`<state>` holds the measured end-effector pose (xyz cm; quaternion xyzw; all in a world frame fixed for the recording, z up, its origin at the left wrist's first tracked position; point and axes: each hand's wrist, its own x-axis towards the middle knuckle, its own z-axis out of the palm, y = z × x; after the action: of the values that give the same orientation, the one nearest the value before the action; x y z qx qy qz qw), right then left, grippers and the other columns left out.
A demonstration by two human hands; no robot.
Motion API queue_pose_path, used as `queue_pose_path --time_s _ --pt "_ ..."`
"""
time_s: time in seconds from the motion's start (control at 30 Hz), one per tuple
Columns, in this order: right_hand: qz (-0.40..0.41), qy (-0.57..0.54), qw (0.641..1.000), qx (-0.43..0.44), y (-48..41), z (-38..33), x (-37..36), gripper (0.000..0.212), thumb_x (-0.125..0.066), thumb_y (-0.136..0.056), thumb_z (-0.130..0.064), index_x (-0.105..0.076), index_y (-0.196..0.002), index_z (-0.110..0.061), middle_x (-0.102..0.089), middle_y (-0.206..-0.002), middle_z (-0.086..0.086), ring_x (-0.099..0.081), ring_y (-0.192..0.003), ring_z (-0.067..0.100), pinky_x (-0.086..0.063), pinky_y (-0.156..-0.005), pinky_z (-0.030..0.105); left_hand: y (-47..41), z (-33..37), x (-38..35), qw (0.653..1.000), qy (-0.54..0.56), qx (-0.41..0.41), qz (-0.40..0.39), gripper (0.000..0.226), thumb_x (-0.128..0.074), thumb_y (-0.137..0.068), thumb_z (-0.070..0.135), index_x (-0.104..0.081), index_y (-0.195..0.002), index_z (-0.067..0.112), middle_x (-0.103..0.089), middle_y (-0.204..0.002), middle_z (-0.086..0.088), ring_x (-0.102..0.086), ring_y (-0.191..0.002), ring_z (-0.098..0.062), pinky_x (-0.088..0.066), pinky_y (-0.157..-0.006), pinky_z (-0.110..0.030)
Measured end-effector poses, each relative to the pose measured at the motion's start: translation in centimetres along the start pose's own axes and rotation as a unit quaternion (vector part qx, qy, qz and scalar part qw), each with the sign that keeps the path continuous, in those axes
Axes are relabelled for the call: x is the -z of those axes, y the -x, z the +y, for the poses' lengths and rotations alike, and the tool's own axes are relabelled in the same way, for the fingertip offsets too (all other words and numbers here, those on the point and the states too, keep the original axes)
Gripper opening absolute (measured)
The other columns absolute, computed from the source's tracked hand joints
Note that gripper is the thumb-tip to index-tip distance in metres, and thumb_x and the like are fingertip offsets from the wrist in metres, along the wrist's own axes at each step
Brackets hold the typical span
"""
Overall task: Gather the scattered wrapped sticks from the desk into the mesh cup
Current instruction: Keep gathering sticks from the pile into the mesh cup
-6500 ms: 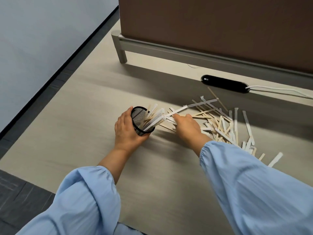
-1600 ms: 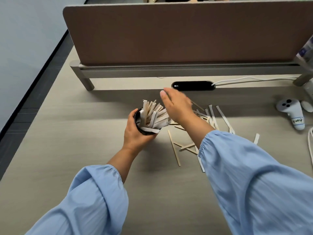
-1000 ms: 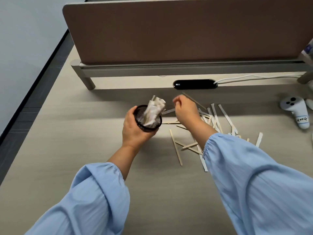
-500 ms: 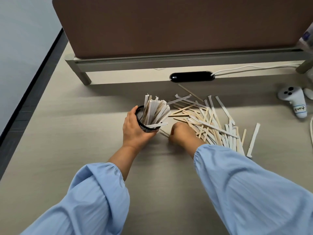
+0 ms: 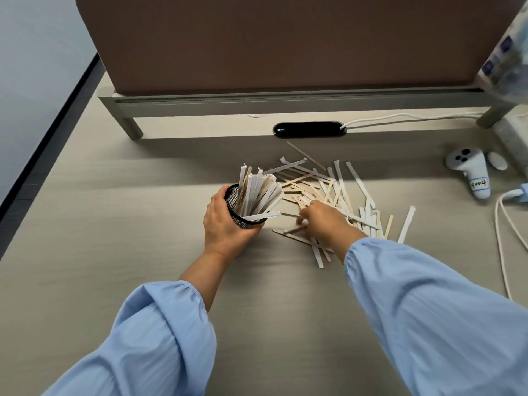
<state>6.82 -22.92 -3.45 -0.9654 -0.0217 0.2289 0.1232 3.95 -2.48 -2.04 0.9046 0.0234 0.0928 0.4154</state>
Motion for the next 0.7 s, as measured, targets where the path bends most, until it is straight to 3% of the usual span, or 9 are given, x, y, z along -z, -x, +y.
queue_pose_path --time_s 0.17,0.37,0.53,0.6,0.7 --pt "0.084 -0.011 0.994 0.066 0.3 -0.3 -1.1 0.019 -0.057 -0.089 -0.026 -0.066 -0.105 -0.019 -0.058 -0.114 0.007 -0.052 -0.11 0.028 -0.044 -0.083 0.033 0.7 0.1 -0.1 1.0 -0.013 0.014 0.017 0.095 -0.076 -0.049 0.045 -0.039 -0.128 0.008 -0.053 -0.122 -0.012 -0.05 -0.111 -0.028 -0.041 -0.099 -0.042" --pt "0.182 -0.234 0.953 0.07 0.4 0.1 1.1 0.019 -0.037 -0.097 -0.022 -0.054 -0.098 -0.014 -0.059 -0.095 0.017 -0.051 -0.091 0.032 -0.034 -0.07 0.031 1.9 1.0 -0.9 0.999 -0.011 0.022 0.041 0.096 -0.075 -0.049 0.047 -0.039 -0.128 0.007 -0.052 -0.123 -0.013 -0.049 -0.112 -0.03 -0.04 -0.099 -0.043" --pt "0.216 -0.363 0.905 0.057 1.1 1.7 3.4 0.01 -0.032 -0.1 -0.015 -0.039 -0.092 -0.016 -0.05 -0.074 0.007 -0.047 -0.068 0.023 -0.033 -0.065 0.03 2.6 2.0 -1.9 0.999 -0.007 0.029 0.044 0.097 -0.076 -0.049 0.044 -0.038 -0.13 0.007 -0.051 -0.125 -0.013 -0.048 -0.113 -0.03 -0.039 -0.099 -0.041" --pt "0.222 -0.333 0.916 0.022 1.0 3.0 3.6 0.012 -0.03 -0.101 -0.018 -0.041 -0.097 -0.013 -0.051 -0.08 0.008 -0.047 -0.072 0.026 -0.033 -0.066 0.031 2.7 2.4 -2.3 0.999 -0.008 0.026 0.044 0.096 -0.077 -0.05 0.043 -0.038 -0.13 0.007 -0.051 -0.125 -0.013 -0.048 -0.113 -0.03 -0.038 -0.098 -0.04" --pt "0.158 -0.201 0.965 -0.061 0.4 5.7 2.9 0.022 -0.043 -0.097 -0.024 -0.05 -0.111 -0.009 -0.057 -0.103 0.014 -0.054 -0.088 0.032 -0.04 -0.072 0.034 2.9 2.9 -2.9 0.999 -0.013 0.019 0.045 0.096 -0.083 -0.051 0.037 -0.038 -0.13 0.007 -0.052 -0.124 -0.013 -0.048 -0.112 -0.03 -0.039 -0.098 -0.04"
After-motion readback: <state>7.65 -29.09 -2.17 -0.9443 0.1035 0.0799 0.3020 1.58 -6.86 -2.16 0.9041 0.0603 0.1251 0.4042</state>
